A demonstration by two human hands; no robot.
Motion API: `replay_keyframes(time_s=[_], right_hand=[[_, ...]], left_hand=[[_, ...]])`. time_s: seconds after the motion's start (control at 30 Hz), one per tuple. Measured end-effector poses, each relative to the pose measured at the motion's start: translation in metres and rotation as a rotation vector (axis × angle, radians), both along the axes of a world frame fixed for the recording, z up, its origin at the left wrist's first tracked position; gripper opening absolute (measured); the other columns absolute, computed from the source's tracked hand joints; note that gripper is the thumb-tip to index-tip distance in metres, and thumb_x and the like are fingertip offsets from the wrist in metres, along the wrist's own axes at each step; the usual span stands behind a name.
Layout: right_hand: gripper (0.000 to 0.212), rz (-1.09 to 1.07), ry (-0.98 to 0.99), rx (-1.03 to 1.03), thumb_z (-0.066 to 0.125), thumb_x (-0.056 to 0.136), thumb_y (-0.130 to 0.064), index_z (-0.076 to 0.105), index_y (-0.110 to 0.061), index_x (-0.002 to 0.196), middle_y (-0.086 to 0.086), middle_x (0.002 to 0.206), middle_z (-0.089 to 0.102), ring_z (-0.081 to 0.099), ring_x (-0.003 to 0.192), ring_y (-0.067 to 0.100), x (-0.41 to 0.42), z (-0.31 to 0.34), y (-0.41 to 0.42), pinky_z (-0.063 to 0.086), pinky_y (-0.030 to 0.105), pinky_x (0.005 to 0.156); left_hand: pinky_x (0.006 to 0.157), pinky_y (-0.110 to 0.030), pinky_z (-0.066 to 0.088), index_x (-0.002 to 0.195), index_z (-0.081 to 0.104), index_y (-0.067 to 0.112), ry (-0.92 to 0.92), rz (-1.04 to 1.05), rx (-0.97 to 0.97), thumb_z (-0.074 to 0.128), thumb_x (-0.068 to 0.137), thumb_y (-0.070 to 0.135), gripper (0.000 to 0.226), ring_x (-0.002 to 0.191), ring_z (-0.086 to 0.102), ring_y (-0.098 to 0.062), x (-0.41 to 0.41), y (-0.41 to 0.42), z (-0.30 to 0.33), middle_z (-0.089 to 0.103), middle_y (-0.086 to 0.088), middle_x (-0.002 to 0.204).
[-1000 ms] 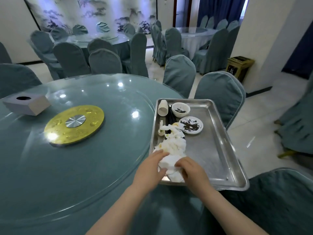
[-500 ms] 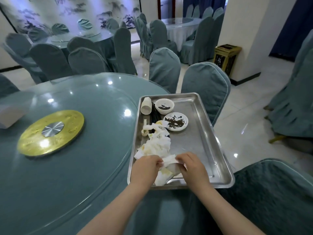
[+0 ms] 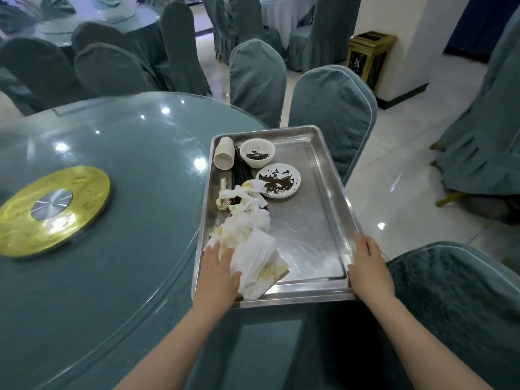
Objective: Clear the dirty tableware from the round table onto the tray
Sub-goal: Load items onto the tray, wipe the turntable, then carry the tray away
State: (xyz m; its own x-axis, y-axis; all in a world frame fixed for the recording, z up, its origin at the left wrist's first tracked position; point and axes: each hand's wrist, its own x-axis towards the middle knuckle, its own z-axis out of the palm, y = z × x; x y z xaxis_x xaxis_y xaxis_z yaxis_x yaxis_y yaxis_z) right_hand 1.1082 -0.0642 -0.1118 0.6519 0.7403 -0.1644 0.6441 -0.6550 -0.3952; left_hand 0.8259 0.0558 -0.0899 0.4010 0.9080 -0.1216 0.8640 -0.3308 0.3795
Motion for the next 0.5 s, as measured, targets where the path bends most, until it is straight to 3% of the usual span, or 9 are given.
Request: replay_keyframes(time_s=[0.07,0.17,0.3,0.4,0.5], right_hand=[[0.081,0.013,0.001,-0.037,0.05,0.082,0.002,0.01,-0.024,0.147,0.001,0.154,0.01,0.051,0.109,0.028,0.0,-0.004,0.001,0.05,0.039,0.079],[0.089,0.03,-0.049,-0.068,0.053,0.081,0.003,0.002,-0.025,0.147,0.0,0.154,0.005,0.051,0.109,0.028,0.001,-0.008,0.002,0.051,0.04,0.078],[0.097,0.038,-0.051,-0.123,0.051,0.077,0.011,-0.004,-0.023,0.15,-0.002,0.155,-0.002,0.046,0.114,0.03,0.002,-0.006,0.001,0.046,0.036,0.079],[0.099,0.045,-0.007,-0.131,0.049,0.077,0.011,-0.007,-0.024,0.15,-0.007,0.155,-0.005,0.045,0.109,0.027,0.001,-0.002,-0.005,0.041,0.031,0.074],[0.103,0.043,0.009,-0.135,0.049,0.075,0.012,-0.009,-0.028,0.15,-0.012,0.153,-0.007,0.042,0.092,0.019,-0.007,-0.003,-0.021,0.042,0.03,0.069]], left_hand=[[0.118,-0.04,0.016,0.144,0.032,0.015,0.047,0.051,-0.053,0.051,0.092,0.011,0.056,0.146,0.002,-0.03,-0.014,0.002,-0.009,0.004,-0.009,0.158],[0.114,-0.042,0.025,0.14,0.04,0.016,0.043,0.045,-0.065,0.05,0.085,-0.001,0.058,0.142,0.016,-0.031,-0.029,0.008,-0.013,0.018,-0.008,0.154],[0.099,-0.041,0.039,0.112,0.063,0.007,-0.038,-0.008,0.061,0.053,0.085,-0.002,0.03,0.119,0.047,-0.037,-0.038,0.007,-0.009,0.045,-0.009,0.138],[0.091,-0.041,0.041,0.113,0.063,0.01,-0.045,0.069,-0.015,0.048,0.087,-0.002,0.032,0.116,0.05,-0.037,-0.046,-0.001,-0.01,0.023,-0.002,0.158],[0.082,-0.038,0.044,0.111,0.064,0.013,-0.035,0.079,-0.05,0.049,0.084,-0.005,0.036,0.11,0.052,-0.038,-0.055,-0.011,-0.012,0.016,0.002,0.16]])
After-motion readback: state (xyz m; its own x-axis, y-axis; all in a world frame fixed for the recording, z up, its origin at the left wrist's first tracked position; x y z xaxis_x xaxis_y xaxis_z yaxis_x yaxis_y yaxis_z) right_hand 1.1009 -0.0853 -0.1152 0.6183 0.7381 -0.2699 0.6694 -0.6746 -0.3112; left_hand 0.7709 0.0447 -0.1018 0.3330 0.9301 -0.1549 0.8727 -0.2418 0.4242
